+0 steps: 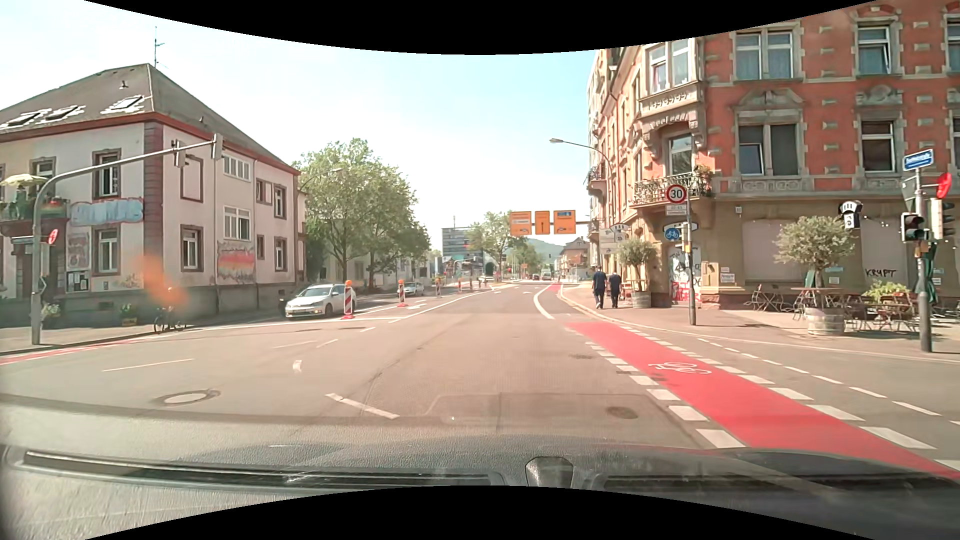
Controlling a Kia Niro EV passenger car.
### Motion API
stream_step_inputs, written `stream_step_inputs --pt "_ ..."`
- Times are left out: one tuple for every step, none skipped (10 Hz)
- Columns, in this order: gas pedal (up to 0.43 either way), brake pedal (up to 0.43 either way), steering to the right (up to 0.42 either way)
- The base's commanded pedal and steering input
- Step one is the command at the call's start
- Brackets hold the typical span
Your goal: Follow the waypoints while adhering to traffic rules and regulations
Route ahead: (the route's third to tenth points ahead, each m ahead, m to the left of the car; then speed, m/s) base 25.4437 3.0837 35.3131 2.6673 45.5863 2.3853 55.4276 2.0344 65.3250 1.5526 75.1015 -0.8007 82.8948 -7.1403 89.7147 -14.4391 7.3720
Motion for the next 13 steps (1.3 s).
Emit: stream_step_inputs --pt "0.118 0.000 0.003" --pt "0.118 0.000 0.001" --pt "0.130 0.000 0.000" --pt "0.150 0.000 -0.001" --pt "0.197 0.000 -0.004" --pt "0.209 0.000 -0.009" --pt "0.220 0.000 -0.010" --pt "0.260 0.000 -0.010" --pt "0.260 0.000 -0.010" --pt "0.260 0.000 -0.010" --pt "0.260 0.000 -0.007" --pt "0.248 0.000 0.000" --pt "0.248 0.000 0.001"
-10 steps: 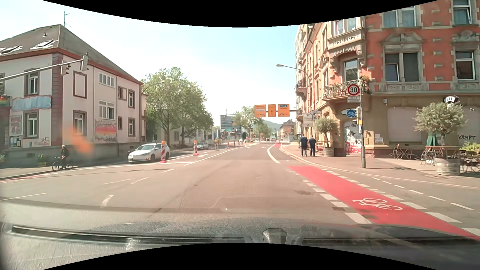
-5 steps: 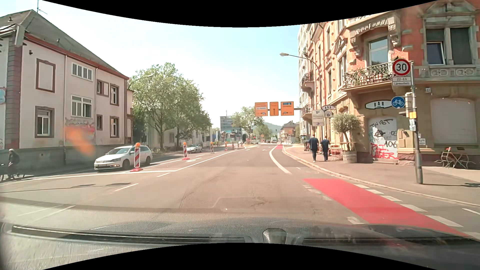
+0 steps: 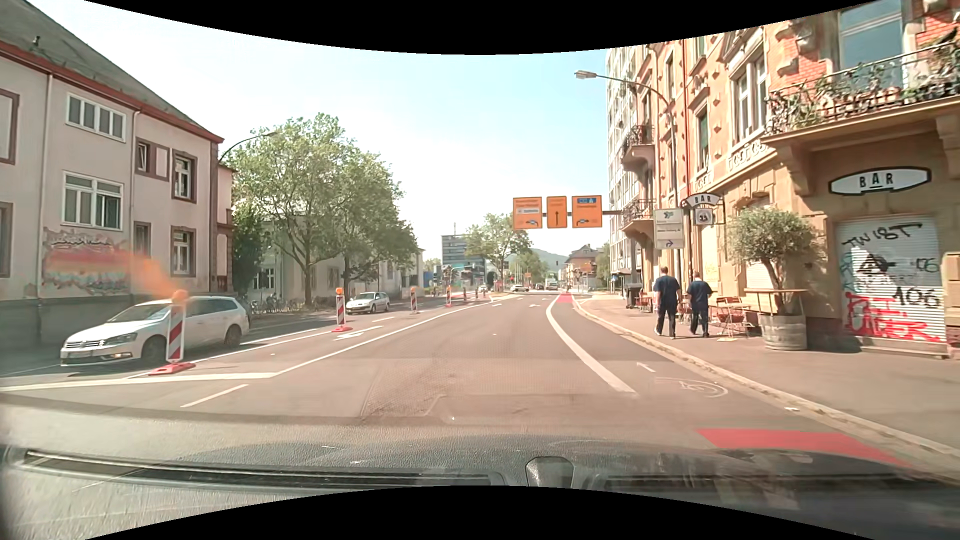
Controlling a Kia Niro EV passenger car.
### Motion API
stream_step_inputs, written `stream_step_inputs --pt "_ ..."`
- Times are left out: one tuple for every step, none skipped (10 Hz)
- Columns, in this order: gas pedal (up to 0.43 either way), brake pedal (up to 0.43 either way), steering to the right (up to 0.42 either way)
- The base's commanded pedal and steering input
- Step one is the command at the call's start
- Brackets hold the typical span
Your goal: Follow the waypoints while adhering to traffic rules and regulations
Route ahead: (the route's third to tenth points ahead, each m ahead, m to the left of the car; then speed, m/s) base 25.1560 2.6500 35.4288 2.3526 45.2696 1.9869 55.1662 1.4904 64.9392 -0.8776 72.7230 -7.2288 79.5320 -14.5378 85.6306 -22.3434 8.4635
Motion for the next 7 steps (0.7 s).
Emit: stream_step_inputs --pt "0.228 0.000 0.001" --pt "0.220 0.000 0.001" --pt "0.197 0.000 0.001" --pt "0.150 0.000 0.001" --pt "0.079 0.000 0.003" --pt "0.067 0.000 0.002" --pt "0.067 0.000 0.004"
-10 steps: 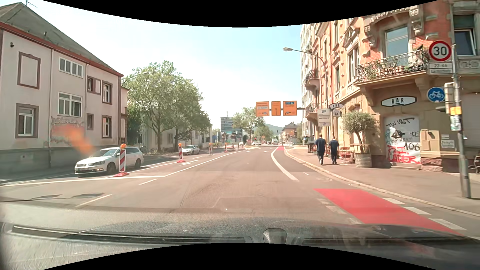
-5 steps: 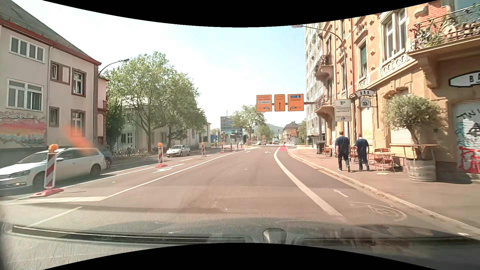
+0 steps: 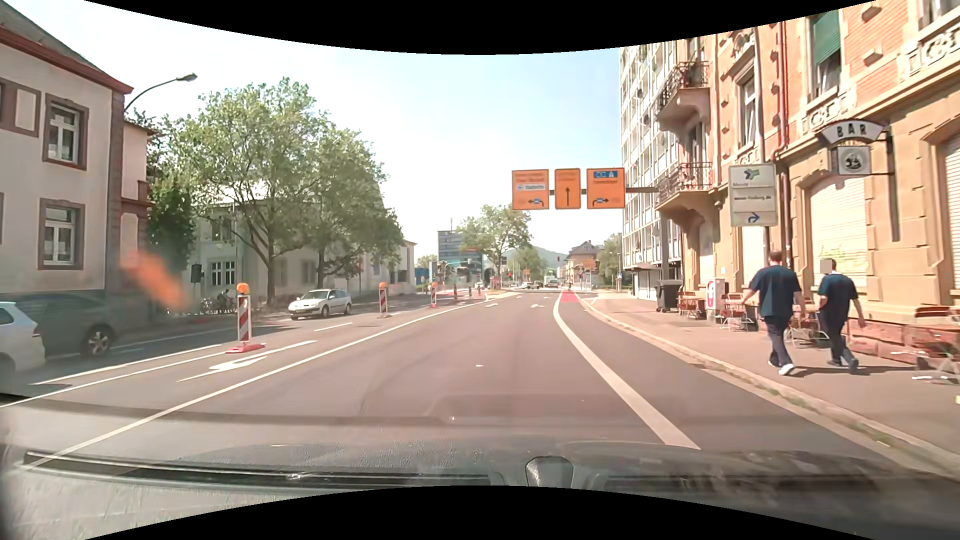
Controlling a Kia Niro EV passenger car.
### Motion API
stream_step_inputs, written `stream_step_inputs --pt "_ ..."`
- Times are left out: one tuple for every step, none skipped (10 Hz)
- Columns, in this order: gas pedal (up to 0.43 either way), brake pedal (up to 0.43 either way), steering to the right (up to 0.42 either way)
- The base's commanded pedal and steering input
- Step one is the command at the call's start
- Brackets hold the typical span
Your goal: Follow the waypoints while adhering to traffic rules and regulations
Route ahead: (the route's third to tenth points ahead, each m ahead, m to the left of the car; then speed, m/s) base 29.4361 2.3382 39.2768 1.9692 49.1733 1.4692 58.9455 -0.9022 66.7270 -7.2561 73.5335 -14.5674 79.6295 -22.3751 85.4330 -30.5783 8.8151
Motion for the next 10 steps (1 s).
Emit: stream_step_inputs --pt "0.067 0.000 0.009" --pt "0.067 0.000 0.011" --pt "0.067 0.000 0.011" --pt "0.079 0.000 0.011" --pt "0.098 0.000 0.011" --pt "0.098 0.000 0.011" --pt "0.098 0.000 0.012" --pt "0.098 0.000 0.014" --pt "0.098 0.000 0.019" --pt "0.098 0.000 0.021"
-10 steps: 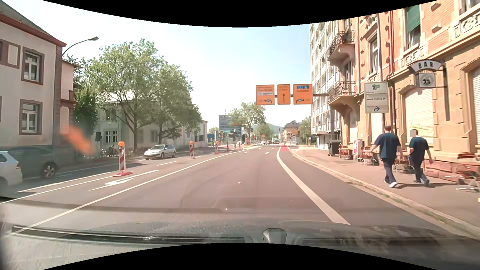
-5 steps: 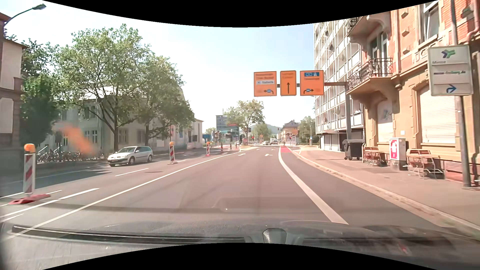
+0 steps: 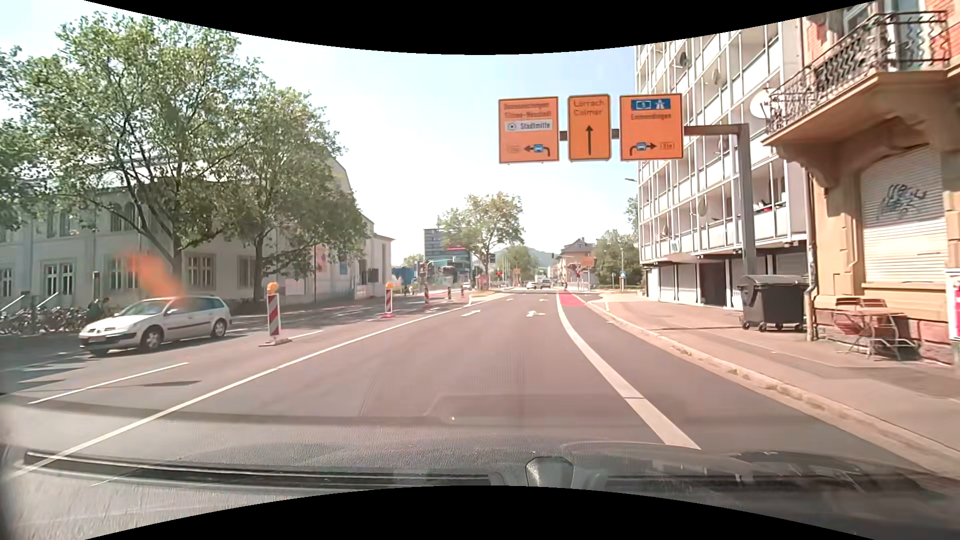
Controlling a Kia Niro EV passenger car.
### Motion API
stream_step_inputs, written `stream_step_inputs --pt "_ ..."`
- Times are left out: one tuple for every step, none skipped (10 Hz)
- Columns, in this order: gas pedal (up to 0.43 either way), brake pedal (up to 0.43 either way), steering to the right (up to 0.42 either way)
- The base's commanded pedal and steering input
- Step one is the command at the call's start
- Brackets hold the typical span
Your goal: Follow the waypoints while adhering to traffic rules and regulations
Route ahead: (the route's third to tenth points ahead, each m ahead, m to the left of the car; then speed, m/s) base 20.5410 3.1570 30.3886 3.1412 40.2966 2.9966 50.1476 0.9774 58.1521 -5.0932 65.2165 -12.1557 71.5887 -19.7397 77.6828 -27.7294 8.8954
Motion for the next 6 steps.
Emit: stream_step_inputs --pt "0.098 0.000 0.022" --pt "0.098 0.000 0.022" --pt "0.087 0.000 0.021" --pt "0.087 0.000 0.021" --pt "0.087 0.000 0.021" --pt "0.087 0.000 0.020"
